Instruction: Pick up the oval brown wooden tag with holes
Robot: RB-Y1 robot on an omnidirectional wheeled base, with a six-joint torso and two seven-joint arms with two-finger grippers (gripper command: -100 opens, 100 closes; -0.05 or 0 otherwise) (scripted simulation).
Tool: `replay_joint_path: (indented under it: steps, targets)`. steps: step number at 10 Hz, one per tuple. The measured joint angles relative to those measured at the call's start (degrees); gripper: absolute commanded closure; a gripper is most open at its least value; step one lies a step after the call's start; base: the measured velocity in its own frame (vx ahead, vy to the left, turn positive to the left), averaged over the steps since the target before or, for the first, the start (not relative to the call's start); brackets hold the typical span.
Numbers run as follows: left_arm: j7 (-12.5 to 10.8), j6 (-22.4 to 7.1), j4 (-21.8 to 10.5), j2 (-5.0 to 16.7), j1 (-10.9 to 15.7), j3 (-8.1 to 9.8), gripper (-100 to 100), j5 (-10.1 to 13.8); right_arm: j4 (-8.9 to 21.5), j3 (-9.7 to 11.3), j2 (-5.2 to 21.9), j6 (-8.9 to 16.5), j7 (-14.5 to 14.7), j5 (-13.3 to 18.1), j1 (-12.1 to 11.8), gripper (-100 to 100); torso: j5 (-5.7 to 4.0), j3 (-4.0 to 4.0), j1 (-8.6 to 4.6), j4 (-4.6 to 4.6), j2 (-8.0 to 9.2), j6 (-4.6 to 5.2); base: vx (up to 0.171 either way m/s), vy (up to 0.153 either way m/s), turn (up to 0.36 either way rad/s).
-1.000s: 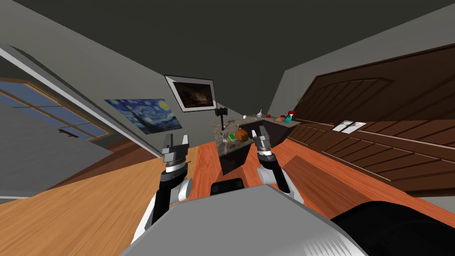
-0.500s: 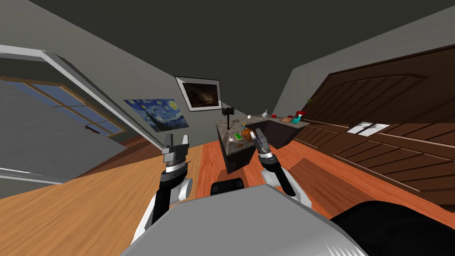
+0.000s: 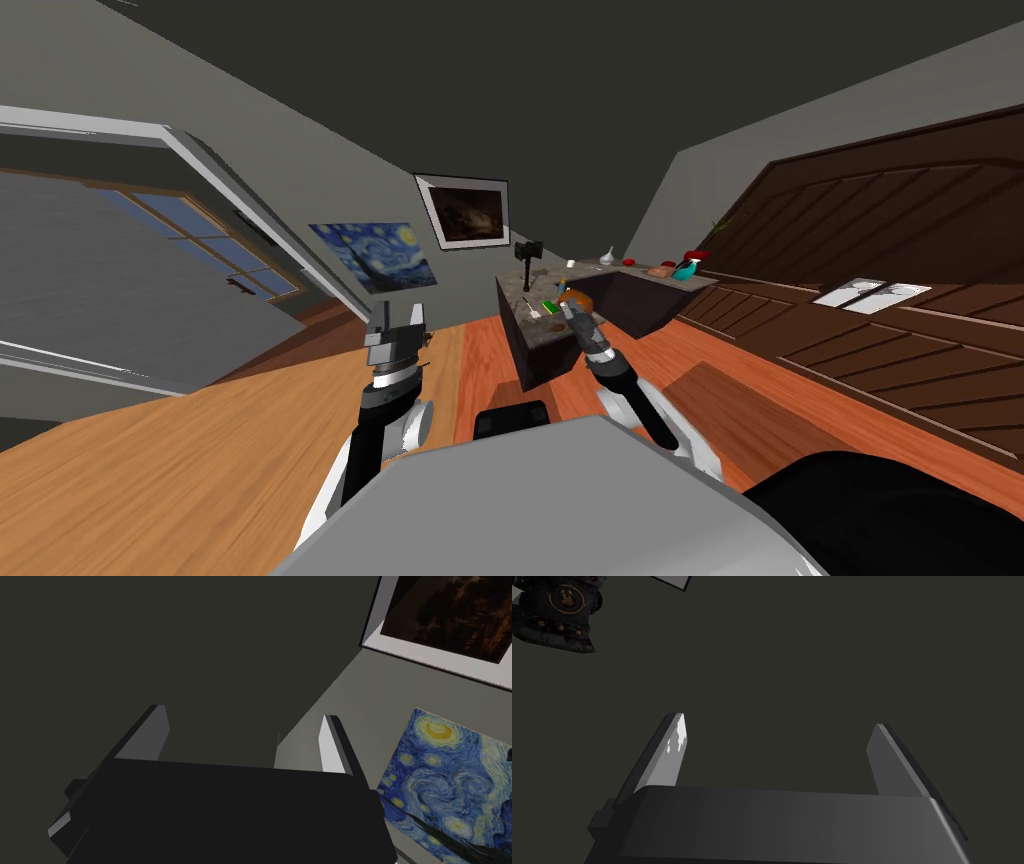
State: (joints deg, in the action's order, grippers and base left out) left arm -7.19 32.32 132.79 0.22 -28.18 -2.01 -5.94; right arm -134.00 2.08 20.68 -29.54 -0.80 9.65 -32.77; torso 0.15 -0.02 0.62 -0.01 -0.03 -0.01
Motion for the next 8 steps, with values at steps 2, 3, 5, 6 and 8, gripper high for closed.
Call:
replay_joint_path:
  steps: [2, 3, 5, 6, 8]
  targets:
    - [0.0, 0.0, 0.0, 0.0, 0.0, 0.00, 0, 0.0, 0.8, -0.1, 2.6, -1.5, 1.1, 1.3, -1.5, -100, -0.02, -0.01, -0.04, 0.00, -0.03, 0.01, 0.030, 0.151, 0.055]
    - [0.0, 0.0, 0.0, 0.0, 0.0, 0.01, 0, 0.0, 1.2, -0.2, 3.8, -1.9, 1.4, 1.7, -1.7, -100, -0.02, 0.00, -0.11, 0.00, 0.00, 0.02, 0.030, 0.163, 0.083]
    - [0.0, 0.0, 0.0, 0.0, 0.0, 0.01, 0, 0.0, 1.8, -0.4, 6.7, -2.4, 2.4, 3.0, -2.6, -100, -0.02, -0.01, -0.12, 0.00, -0.02, 0.02, 0.032, 0.162, 0.053]
    - [0.0, 0.0, 0.0, 0.0, 0.0, 0.00, 0, 0.0, 1.9, -0.6, 8.5, -2.5, 2.9, 3.9, -3.4, -100, 0.00, -0.01, 0.05, 0.00, -0.03, 0.01, 0.044, 0.155, 0.021]
    - [0.0, 0.0, 0.0, 0.0, 0.0, 0.00, 0, 0.0, 3.0, -1.1, 11.4, -3.8, 4.0, 5.4, -5.2, -100, -0.01, -0.03, -0.03, -0.01, -0.05, 0.01, 0.044, 0.140, 0.048]
